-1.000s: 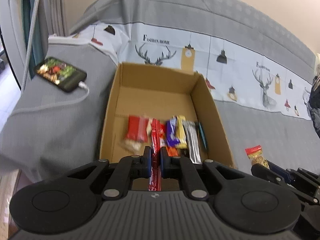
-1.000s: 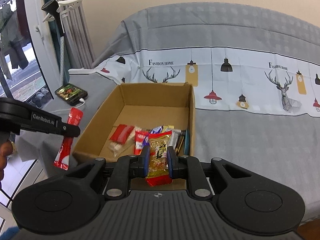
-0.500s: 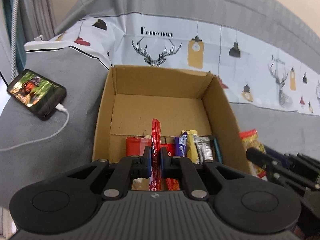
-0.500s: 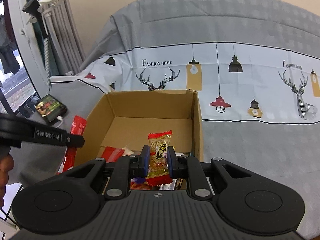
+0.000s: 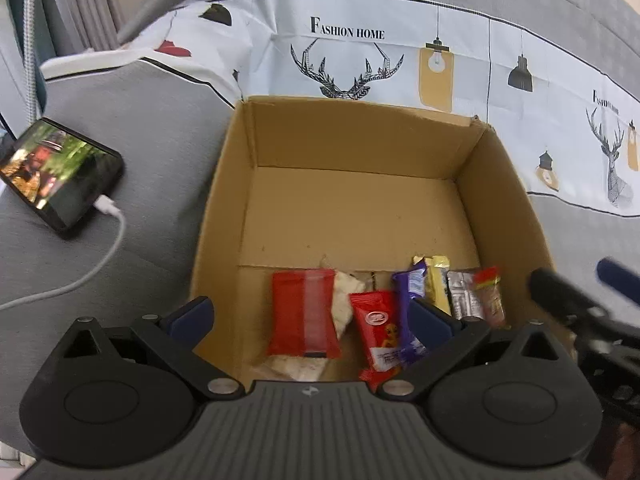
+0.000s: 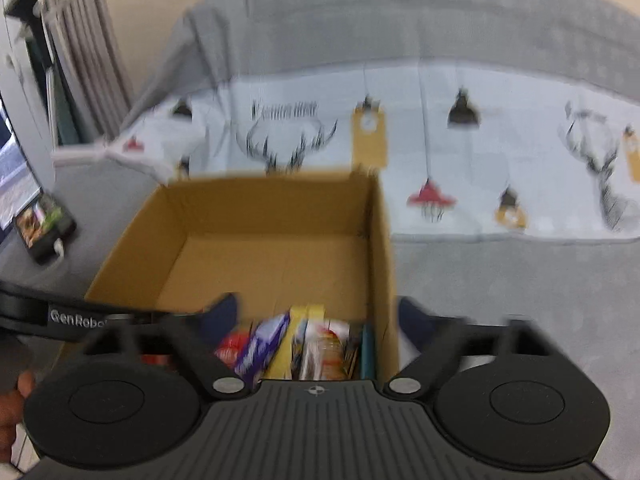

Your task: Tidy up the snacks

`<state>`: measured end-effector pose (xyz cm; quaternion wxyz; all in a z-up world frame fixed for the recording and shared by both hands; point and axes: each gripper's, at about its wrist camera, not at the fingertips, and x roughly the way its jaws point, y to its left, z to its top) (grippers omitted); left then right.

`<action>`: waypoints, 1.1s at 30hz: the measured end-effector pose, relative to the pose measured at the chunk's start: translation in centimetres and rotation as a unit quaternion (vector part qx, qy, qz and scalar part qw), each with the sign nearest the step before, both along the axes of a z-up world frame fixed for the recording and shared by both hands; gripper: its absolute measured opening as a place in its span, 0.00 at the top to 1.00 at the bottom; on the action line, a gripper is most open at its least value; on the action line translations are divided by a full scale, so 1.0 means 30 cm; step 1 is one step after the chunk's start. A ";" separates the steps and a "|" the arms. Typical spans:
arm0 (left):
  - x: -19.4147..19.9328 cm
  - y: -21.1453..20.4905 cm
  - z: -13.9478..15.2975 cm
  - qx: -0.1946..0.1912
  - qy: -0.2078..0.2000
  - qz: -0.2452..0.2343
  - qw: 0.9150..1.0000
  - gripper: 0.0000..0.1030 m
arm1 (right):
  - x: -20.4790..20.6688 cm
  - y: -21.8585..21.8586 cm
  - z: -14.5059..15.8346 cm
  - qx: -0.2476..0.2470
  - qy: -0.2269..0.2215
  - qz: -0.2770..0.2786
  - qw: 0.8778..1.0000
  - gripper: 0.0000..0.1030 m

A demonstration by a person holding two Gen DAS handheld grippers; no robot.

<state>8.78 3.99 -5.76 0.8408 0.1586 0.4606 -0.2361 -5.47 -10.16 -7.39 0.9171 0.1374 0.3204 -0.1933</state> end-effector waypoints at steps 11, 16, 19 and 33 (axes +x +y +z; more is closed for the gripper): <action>-0.208 0.155 0.092 -0.004 -0.028 0.014 1.000 0.00 | -0.206 0.139 0.072 0.010 -0.004 -0.005 1.000 0.04; -0.335 0.215 0.147 -0.017 -0.038 -0.003 0.999 0.00 | -0.325 0.265 0.105 -0.022 -0.002 -0.012 1.000 0.02; -0.407 0.235 0.157 0.000 -0.057 -0.013 0.998 0.00 | -0.393 0.327 0.118 -0.037 -0.004 -0.012 0.999 0.01; -0.595 0.354 0.175 0.021 -0.062 0.021 0.998 0.00 | -0.565 0.400 0.186 -0.056 -0.020 -0.016 0.998 0.01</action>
